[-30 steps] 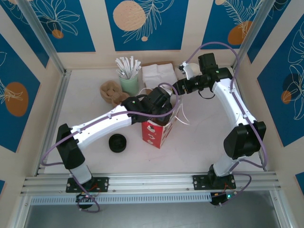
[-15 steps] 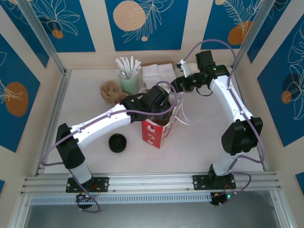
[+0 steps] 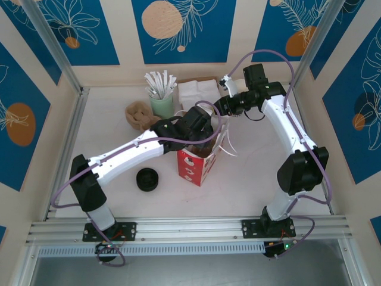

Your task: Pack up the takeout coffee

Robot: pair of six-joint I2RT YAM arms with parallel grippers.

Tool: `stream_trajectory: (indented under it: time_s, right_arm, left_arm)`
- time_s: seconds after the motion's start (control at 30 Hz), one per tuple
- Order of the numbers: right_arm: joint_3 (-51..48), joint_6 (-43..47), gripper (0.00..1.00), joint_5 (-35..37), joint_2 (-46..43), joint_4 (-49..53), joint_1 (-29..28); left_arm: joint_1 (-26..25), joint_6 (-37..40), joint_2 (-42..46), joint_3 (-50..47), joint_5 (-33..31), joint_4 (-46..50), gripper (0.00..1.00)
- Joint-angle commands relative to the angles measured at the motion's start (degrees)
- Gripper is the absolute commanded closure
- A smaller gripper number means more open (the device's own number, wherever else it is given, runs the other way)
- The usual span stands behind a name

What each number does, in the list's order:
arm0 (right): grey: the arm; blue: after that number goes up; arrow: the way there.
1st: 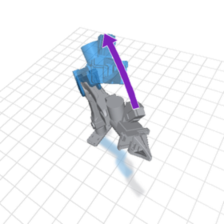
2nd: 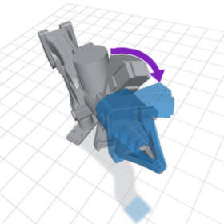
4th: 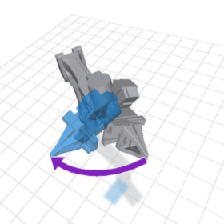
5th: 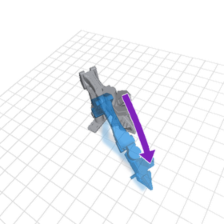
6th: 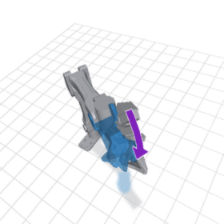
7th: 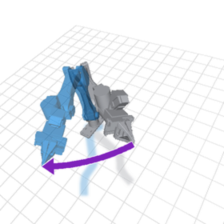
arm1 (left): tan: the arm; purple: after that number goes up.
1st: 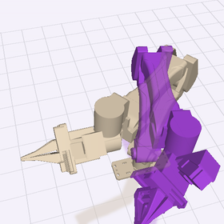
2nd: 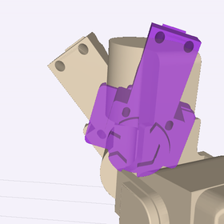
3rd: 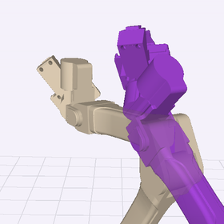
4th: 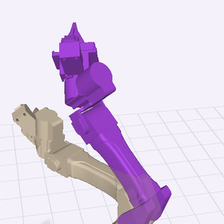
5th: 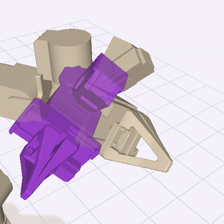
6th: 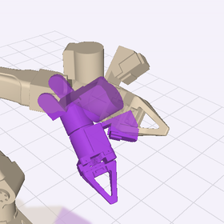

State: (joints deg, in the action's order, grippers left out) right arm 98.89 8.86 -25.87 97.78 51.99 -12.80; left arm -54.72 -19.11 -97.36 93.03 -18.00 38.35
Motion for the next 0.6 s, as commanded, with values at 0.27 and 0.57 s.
stream_trajectory:
  time_s: [0.27, 0.57]
  right_arm:
    - [0.71, 1.10, 0.94, -4.12, 0.28, 0.17, -0.59]
    - [-0.06, 0.54, 1.00, -8.29, -3.97, 0.36, -2.30]
  left_arm:
    - [1.11, -0.05, 0.62, -0.50, -0.98, -1.26, 0.41]
    - [0.84, 0.55, 1.08, -1.65, -2.25, -2.62, 0.42]
